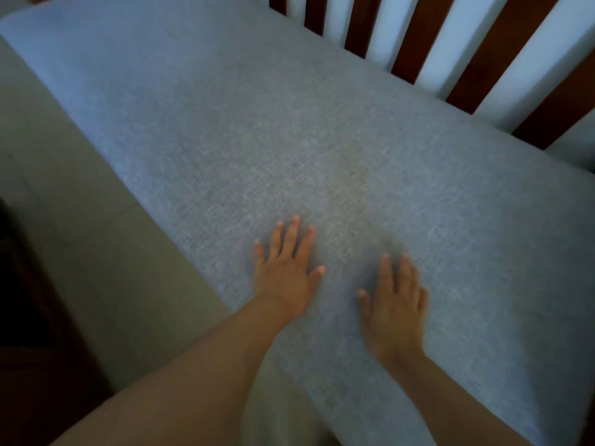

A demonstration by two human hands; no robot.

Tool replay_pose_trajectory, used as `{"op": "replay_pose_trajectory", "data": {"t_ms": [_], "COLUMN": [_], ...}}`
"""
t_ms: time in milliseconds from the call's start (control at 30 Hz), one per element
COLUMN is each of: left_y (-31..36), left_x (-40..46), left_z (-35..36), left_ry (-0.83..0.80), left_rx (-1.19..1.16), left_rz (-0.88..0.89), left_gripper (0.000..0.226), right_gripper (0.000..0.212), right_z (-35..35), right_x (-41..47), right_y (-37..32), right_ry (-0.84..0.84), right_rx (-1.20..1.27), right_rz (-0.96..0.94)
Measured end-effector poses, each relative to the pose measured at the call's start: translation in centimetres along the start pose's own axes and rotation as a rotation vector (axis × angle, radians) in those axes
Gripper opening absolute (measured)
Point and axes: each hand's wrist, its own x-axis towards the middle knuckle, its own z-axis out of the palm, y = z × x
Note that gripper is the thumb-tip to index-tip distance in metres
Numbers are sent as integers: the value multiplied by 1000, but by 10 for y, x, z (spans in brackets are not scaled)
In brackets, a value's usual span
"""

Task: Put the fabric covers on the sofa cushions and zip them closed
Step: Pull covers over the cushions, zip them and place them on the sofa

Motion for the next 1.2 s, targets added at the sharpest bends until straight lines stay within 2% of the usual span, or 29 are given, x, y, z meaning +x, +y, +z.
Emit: {"op": "replay_pose_trajectory", "data": {"t_ms": [100, 167, 233, 400, 567, 733, 867, 1000, 1100, 1167, 1200], "left_y": [19, 21, 10, -57, -121, -188, -248, -309, -359, -388, -401], "left_x": [40, 64, 78, 115, 137, 157, 175, 192, 198, 204, 213], "left_z": [-2, 2, 4, -17, -40, -62, -78, -97, -110, -120, -128], "left_ry": [-54, -84, -64, 8, -2, -11, -13, -54, -73, -93, -102], "left_rx": [11, 6, 16, 40, 22, -21, -46, -40, -23, -62, -91], "left_rz": [116, 155, 134, -107, -230, -304, -297, -238, -232, -309, -362], "left_gripper": [66, 64, 65, 66, 68, 69, 71, 72, 76, 74, 72], "right_gripper": [72, 73, 71, 70, 93, 95, 93, 95, 105, 106, 99], "right_z": [-9, -6, 0, 11, 25, 37, 46, 64, 80, 78, 78], "right_x": [46, 72, 88, 129, 149, 169, 181, 200, 211, 213, 219], "right_y": [17, 11, -7, -70, -136, -210, -271, -348, -404, -428, -435], "right_ry": [-87, -109, -144, -192, -247, -324, -368, -363, -334, -347, -348], "right_rx": [-50, -62, -76, -100, -120, -90, -94, -166, -173, -181, -169], "right_rz": [201, 227, 165, -110, -276, -349, -378, -327, -304, -357, -411]}}
